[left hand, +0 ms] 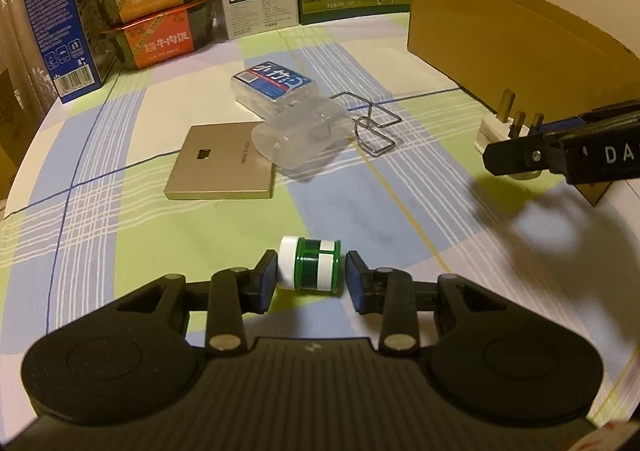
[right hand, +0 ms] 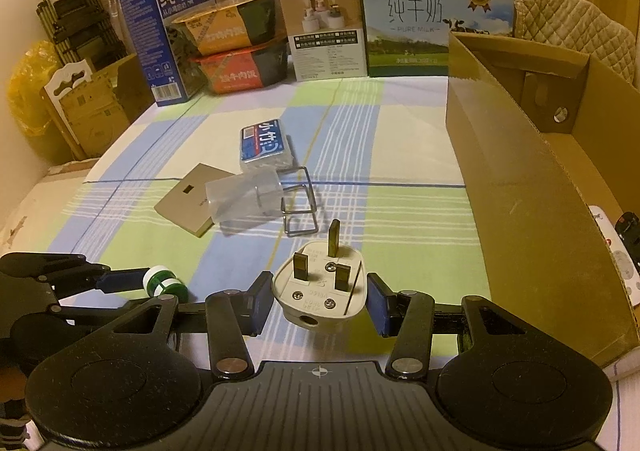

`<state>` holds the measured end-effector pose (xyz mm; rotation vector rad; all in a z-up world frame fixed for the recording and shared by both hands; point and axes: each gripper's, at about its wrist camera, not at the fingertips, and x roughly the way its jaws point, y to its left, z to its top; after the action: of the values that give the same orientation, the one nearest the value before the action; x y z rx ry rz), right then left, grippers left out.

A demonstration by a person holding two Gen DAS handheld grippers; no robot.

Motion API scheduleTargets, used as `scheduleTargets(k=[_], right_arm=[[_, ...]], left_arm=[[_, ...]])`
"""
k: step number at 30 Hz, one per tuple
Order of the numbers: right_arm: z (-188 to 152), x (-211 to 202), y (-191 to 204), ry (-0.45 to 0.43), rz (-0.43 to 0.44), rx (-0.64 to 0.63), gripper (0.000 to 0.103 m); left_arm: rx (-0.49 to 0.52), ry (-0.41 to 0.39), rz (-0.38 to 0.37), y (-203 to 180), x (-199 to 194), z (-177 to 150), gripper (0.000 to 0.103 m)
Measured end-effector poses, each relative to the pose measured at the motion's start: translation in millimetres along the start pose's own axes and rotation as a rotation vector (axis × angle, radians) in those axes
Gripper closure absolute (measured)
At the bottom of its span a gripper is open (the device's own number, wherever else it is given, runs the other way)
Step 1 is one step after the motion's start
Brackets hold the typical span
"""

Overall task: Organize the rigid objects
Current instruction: 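Carry the spool and plug with both grippers over the cardboard box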

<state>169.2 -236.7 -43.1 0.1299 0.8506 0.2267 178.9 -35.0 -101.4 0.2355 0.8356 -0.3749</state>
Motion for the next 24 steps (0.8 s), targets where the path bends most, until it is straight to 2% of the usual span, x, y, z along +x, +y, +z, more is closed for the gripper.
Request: scheduleTargets(k=[1, 11, 24], right_arm=[[0, 0, 0, 0.001, 0.000, 0.001, 0.057], [0, -2, 1, -0.010, 0.000, -0.003, 0.057], [3, -26, 7, -0.086, -0.001, -0.034, 0.057]], left_arm=[[0.003, 0.004, 0.004, -1, 1, 1, 0.076], [-0.034, -0.003, 0.002, 1, -12, 10, 0.076], [-0.083, -0.084, 0.035, -7, -54, 24, 0.076]])
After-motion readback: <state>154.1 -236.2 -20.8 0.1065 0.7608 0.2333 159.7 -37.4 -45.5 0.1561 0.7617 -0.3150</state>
